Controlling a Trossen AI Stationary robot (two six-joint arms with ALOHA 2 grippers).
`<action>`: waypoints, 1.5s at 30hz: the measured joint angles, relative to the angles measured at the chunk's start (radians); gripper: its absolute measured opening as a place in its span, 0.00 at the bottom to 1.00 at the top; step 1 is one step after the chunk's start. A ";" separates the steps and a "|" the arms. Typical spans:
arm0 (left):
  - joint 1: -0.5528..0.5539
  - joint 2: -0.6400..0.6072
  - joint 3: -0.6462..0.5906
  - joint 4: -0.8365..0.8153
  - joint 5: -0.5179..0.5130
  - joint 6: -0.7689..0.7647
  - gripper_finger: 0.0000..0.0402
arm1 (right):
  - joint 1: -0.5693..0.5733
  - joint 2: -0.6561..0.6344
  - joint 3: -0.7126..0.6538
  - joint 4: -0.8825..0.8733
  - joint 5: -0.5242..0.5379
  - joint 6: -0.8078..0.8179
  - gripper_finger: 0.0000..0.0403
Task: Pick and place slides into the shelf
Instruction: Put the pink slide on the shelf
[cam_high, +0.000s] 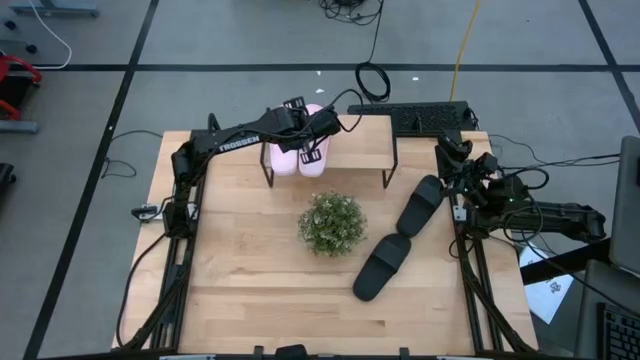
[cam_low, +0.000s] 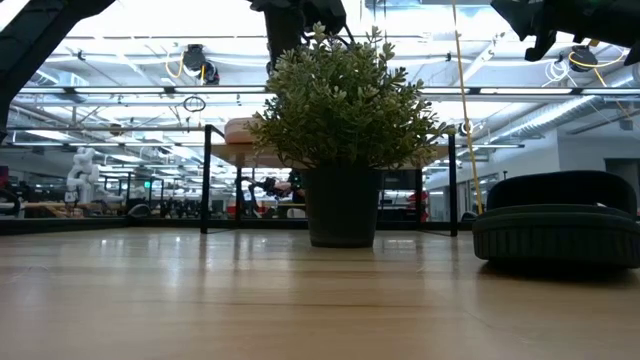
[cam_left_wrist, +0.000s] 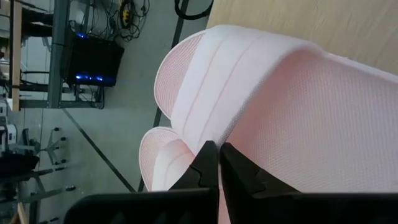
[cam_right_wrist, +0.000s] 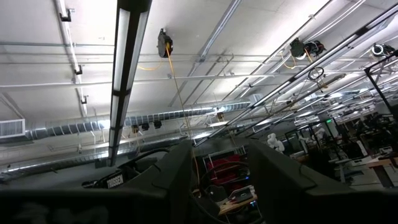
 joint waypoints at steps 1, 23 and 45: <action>0.001 0.000 0.000 0.000 0.000 0.000 0.00 | 0.000 0.000 0.000 0.000 0.000 0.000 0.37; 0.003 -0.007 0.000 -0.011 0.000 0.090 0.00 | 0.000 0.000 0.000 0.000 0.000 0.000 0.37; 0.024 -0.029 -0.001 -0.021 0.045 0.085 0.00 | 0.000 0.000 0.000 0.000 -0.001 0.008 0.37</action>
